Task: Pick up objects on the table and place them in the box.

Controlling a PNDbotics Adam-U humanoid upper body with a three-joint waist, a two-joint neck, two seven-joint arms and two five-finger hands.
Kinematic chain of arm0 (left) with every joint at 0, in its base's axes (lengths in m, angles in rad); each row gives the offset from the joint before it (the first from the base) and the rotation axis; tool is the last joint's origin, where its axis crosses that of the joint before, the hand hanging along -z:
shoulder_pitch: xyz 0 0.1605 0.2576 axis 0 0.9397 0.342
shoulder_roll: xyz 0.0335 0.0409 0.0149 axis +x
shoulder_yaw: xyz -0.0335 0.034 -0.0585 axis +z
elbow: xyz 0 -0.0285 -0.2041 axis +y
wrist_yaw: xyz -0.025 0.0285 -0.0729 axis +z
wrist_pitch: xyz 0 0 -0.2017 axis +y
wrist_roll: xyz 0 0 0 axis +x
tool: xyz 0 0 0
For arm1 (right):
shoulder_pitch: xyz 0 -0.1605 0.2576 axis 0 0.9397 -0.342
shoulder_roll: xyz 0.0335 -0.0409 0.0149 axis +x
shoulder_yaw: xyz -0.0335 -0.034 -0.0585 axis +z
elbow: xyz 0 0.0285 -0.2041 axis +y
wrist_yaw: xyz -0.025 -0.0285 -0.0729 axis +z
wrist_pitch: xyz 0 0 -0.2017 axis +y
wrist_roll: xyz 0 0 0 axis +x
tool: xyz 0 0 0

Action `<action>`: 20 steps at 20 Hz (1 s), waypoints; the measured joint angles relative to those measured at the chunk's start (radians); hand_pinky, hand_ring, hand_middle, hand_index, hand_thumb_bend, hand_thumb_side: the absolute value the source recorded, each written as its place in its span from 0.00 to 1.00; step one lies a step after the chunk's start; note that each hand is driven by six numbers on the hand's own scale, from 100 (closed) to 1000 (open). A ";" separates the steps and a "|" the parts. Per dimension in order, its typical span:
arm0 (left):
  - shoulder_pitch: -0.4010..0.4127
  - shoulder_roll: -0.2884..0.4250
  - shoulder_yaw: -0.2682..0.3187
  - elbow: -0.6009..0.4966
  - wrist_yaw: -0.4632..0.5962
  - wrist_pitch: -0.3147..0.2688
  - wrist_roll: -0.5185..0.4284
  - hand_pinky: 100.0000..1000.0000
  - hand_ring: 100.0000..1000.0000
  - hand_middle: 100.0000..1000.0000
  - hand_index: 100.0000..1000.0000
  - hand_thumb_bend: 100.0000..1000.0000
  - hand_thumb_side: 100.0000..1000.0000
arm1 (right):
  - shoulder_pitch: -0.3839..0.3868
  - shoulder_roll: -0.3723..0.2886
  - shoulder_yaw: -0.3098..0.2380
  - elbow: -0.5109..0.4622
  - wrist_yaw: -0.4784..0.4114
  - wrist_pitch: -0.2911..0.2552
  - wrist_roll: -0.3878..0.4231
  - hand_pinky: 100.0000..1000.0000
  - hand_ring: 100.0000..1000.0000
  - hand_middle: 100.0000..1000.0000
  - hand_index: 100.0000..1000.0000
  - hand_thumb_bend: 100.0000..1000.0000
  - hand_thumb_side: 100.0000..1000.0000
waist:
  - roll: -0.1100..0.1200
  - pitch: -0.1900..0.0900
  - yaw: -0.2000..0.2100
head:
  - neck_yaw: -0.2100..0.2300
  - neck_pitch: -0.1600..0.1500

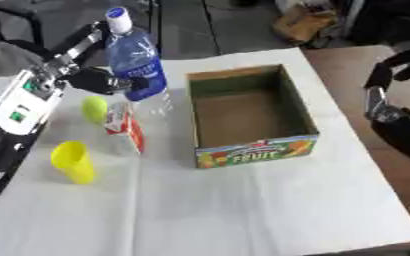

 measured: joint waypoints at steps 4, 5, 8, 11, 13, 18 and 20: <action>-0.014 -0.049 -0.002 0.044 -0.001 -0.027 0.014 0.41 0.42 0.51 0.80 0.55 0.29 | -0.006 0.000 0.005 0.000 -0.001 -0.010 0.002 0.51 0.61 0.73 0.90 0.00 0.18 | 0.001 0.006 -0.018 | 0.007 -0.007; -0.017 -0.056 -0.002 0.046 0.003 -0.034 0.022 0.41 0.42 0.51 0.80 0.56 0.28 | -0.007 0.000 0.006 0.000 -0.001 -0.012 0.003 0.51 0.61 0.73 0.90 0.00 0.17 | 0.001 0.006 -0.021 | 0.008 -0.009; -0.031 -0.065 -0.002 0.038 0.023 -0.061 0.051 0.42 0.43 0.52 0.80 0.57 0.26 | -0.011 0.001 0.006 0.000 -0.001 -0.016 0.005 0.51 0.61 0.73 0.90 0.00 0.17 | 0.002 0.006 -0.031 | 0.009 -0.009; -0.043 -0.065 -0.004 0.009 0.037 -0.080 0.070 0.43 0.43 0.52 0.80 0.59 0.24 | -0.013 0.001 0.009 0.000 -0.001 -0.018 0.007 0.51 0.61 0.73 0.90 0.00 0.17 | 0.003 0.006 -0.035 | 0.011 -0.010; -0.049 -0.064 -0.008 -0.006 0.040 -0.085 0.074 0.44 0.43 0.52 0.80 0.59 0.25 | -0.013 0.001 0.011 0.000 -0.002 -0.020 0.009 0.51 0.61 0.72 0.90 0.00 0.16 | 0.003 0.006 -0.041 | 0.013 -0.010; -0.052 -0.064 -0.018 -0.011 0.021 -0.101 0.046 0.45 0.45 0.54 0.80 0.58 0.30 | -0.014 0.001 0.011 0.000 -0.005 -0.025 0.013 0.51 0.61 0.72 0.90 0.00 0.16 | 0.004 0.006 -0.054 | 0.017 -0.014; -0.049 -0.064 -0.021 -0.003 0.009 -0.110 0.029 0.46 0.45 0.54 0.80 0.57 0.32 | -0.014 0.002 0.012 0.000 -0.007 -0.026 0.014 0.51 0.61 0.72 0.90 0.00 0.17 | 0.004 0.007 -0.062 | 0.017 -0.018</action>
